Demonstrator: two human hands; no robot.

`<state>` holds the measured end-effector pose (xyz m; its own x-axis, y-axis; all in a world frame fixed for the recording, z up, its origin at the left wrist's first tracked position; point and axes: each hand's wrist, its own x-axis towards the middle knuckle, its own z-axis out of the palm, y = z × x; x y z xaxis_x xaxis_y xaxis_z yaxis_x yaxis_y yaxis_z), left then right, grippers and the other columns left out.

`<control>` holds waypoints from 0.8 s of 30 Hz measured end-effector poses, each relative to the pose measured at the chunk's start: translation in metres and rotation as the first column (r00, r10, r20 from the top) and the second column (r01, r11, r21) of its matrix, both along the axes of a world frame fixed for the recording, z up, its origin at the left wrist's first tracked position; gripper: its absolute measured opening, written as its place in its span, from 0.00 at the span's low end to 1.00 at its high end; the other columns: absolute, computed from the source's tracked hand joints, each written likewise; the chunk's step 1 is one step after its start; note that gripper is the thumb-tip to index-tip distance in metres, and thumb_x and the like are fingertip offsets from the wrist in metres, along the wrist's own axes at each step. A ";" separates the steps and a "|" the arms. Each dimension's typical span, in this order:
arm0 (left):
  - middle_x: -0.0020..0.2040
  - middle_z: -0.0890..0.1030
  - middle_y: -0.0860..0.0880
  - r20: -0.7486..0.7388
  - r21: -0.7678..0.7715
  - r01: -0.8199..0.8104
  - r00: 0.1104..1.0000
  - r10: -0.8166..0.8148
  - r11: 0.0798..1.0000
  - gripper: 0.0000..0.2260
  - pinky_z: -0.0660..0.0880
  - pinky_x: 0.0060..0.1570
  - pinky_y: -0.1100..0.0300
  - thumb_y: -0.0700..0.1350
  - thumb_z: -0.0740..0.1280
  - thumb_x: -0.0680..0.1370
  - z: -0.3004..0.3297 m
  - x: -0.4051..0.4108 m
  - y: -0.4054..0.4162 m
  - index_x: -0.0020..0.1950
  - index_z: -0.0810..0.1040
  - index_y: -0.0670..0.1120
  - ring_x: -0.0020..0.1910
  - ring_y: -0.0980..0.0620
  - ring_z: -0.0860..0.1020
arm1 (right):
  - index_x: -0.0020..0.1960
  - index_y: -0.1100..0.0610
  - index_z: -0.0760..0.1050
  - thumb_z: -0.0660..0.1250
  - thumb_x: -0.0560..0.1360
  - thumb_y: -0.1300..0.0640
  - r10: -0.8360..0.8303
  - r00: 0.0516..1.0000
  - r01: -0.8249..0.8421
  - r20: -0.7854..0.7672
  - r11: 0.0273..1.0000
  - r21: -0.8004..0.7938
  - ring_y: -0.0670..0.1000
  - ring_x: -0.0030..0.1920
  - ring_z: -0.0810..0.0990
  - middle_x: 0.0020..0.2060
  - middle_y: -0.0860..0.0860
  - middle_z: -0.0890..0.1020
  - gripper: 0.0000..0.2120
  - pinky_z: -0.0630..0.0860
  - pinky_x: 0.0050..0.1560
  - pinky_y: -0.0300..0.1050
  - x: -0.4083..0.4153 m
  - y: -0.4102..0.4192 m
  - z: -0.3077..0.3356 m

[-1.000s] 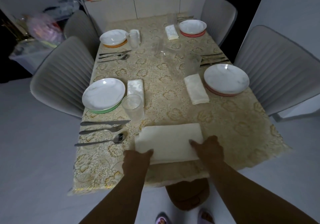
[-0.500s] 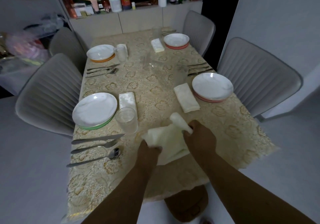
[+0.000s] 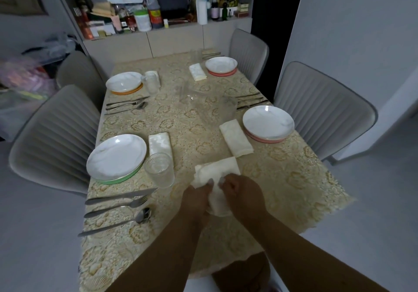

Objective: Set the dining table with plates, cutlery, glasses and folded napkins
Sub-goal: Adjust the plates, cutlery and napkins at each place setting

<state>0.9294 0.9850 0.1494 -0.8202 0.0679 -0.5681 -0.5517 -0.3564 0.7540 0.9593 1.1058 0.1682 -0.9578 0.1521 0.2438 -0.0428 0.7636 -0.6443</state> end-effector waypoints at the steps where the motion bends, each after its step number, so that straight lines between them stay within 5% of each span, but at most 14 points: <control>1: 0.54 0.82 0.38 -0.028 0.004 -0.026 0.999 0.026 1.000 0.16 0.79 0.44 0.45 0.42 0.69 0.76 0.001 -0.002 0.003 0.62 0.76 0.39 0.51 0.38 0.81 | 0.42 0.57 0.79 0.60 0.76 0.46 -0.115 0.993 0.114 -0.041 0.993 -0.029 0.51 0.36 0.78 0.36 0.52 0.81 0.16 0.73 0.39 0.44 -0.007 0.008 0.000; 3: 0.55 0.82 0.39 -0.071 0.019 -0.040 0.997 0.041 0.999 0.13 0.80 0.45 0.42 0.42 0.66 0.79 0.004 -0.007 0.011 0.62 0.76 0.41 0.53 0.38 0.80 | 0.52 0.57 0.77 0.64 0.75 0.44 -0.247 0.967 0.255 0.067 0.953 -0.162 0.51 0.43 0.78 0.43 0.52 0.80 0.17 0.74 0.45 0.45 -0.021 0.027 0.004; 5: 0.54 0.82 0.40 -0.086 0.003 0.000 0.996 0.000 1.000 0.12 0.80 0.46 0.41 0.45 0.64 0.80 0.007 -0.013 0.021 0.62 0.76 0.43 0.52 0.39 0.81 | 0.58 0.57 0.72 0.62 0.76 0.39 -0.121 0.912 0.291 0.393 0.865 -0.409 0.52 0.48 0.78 0.49 0.52 0.79 0.23 0.73 0.50 0.46 -0.037 0.041 0.005; 7: 0.53 0.82 0.41 -0.094 -0.075 0.027 0.995 -0.034 0.997 0.12 0.80 0.46 0.42 0.48 0.63 0.80 0.004 -0.020 0.033 0.61 0.76 0.45 0.51 0.40 0.82 | 0.57 0.58 0.72 0.60 0.77 0.39 0.013 0.887 0.253 0.461 0.823 -0.509 0.51 0.48 0.77 0.50 0.53 0.79 0.23 0.72 0.50 0.46 -0.049 0.050 0.000; 12: 0.49 0.84 0.44 -0.144 -0.360 -0.012 0.989 -0.043 0.933 0.24 0.81 0.43 0.41 0.58 0.73 0.70 -0.010 -0.043 0.053 0.58 0.78 0.43 0.47 0.43 0.83 | 0.54 0.58 0.73 0.59 0.77 0.39 -0.044 0.932 0.129 0.361 0.968 -0.215 0.54 0.50 0.78 0.50 0.55 0.80 0.22 0.67 0.48 0.41 -0.084 0.075 -0.012; 15: 0.44 0.83 0.45 -0.155 -0.528 -0.080 0.988 -0.003 0.845 0.14 0.82 0.42 0.45 0.50 0.72 0.74 -0.026 -0.059 0.061 0.53 0.78 0.41 0.43 0.46 0.83 | 0.56 0.58 0.71 0.56 0.78 0.38 0.035 0.914 -0.002 0.405 0.997 -0.082 0.56 0.52 0.79 0.50 0.56 0.80 0.23 0.69 0.49 0.44 -0.111 0.086 -0.029; 19: 0.51 0.80 0.46 -0.131 -0.672 -0.116 0.991 0.036 0.731 0.22 0.79 0.41 0.54 0.52 0.71 0.74 -0.046 -0.081 0.064 0.60 0.73 0.39 0.47 0.50 0.79 | 0.60 0.57 0.70 0.58 0.78 0.40 0.142 0.931 -0.145 0.337 0.989 -0.017 0.55 0.53 0.78 0.53 0.54 0.78 0.22 0.73 0.54 0.48 -0.143 0.088 -0.048; 21: 0.51 0.76 0.47 -0.078 -0.795 -0.049 0.997 -0.022 0.605 0.23 0.74 0.43 0.56 0.51 0.70 0.75 -0.052 -0.092 0.064 0.62 0.70 0.38 0.48 0.49 0.76 | 0.62 0.57 0.70 0.60 0.77 0.43 0.139 0.955 -0.166 0.261 0.982 0.085 0.55 0.55 0.76 0.54 0.54 0.76 0.21 0.73 0.56 0.51 -0.151 0.086 -0.057; 24: 0.58 0.77 0.41 -0.002 -0.959 0.019 0.997 -0.074 0.284 0.25 0.72 0.57 0.53 0.53 0.69 0.75 -0.050 -0.111 0.059 0.66 0.70 0.39 0.58 0.43 0.75 | 0.54 0.58 0.77 0.58 0.73 0.45 0.228 0.967 -0.248 0.109 0.943 0.223 0.56 0.47 0.79 0.47 0.54 0.80 0.20 0.79 0.47 0.50 -0.156 0.079 -0.069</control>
